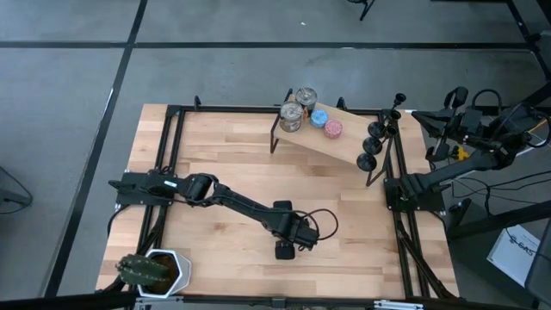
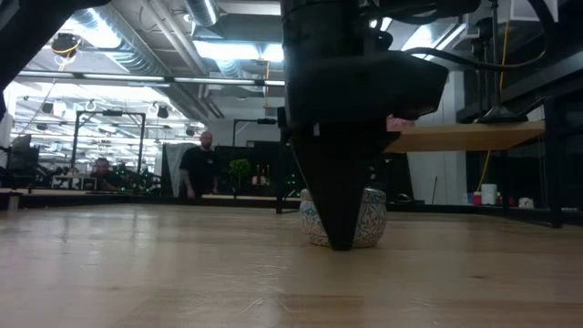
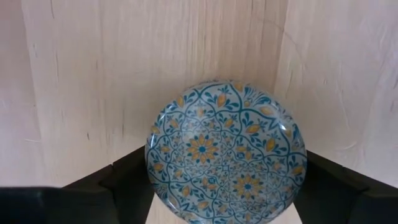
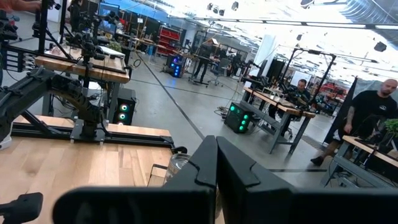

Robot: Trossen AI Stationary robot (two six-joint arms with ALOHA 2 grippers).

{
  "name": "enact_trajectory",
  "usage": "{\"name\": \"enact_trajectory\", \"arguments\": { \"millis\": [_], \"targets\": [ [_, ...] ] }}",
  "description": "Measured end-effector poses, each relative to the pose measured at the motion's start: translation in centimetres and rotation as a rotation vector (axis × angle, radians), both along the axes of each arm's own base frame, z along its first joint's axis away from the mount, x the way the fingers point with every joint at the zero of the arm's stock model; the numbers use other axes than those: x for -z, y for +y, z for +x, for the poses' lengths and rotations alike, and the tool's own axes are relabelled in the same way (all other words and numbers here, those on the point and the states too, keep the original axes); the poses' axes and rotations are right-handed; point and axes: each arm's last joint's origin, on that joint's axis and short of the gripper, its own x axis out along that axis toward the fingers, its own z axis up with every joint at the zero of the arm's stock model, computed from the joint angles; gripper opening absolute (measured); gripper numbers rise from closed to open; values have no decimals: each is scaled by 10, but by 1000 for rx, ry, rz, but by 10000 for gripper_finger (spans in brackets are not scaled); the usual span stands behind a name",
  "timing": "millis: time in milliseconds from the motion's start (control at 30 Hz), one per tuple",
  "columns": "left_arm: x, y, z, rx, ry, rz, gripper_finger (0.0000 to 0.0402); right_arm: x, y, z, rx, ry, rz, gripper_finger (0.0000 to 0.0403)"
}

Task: Pick & Place candle stick holders
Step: Put the light blue patterned scented candle on the shelf

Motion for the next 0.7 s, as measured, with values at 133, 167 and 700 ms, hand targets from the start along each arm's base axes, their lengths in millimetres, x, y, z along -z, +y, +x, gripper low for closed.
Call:
{"name": "enact_trajectory", "arguments": {
  "millis": [133, 167, 700],
  "targets": [
    [0, 0, 0, -5, -1, 3, 288, 0, 0, 0, 0, 0, 0, 5],
    [0, 0, 0, -3, -1, 3, 288, 0, 0, 0, 0, 0, 0, 5],
    [-1, 23, 14, -17, -70, 0, 293, 0, 0, 0, 0, -1, 0, 5]
  ]
}}
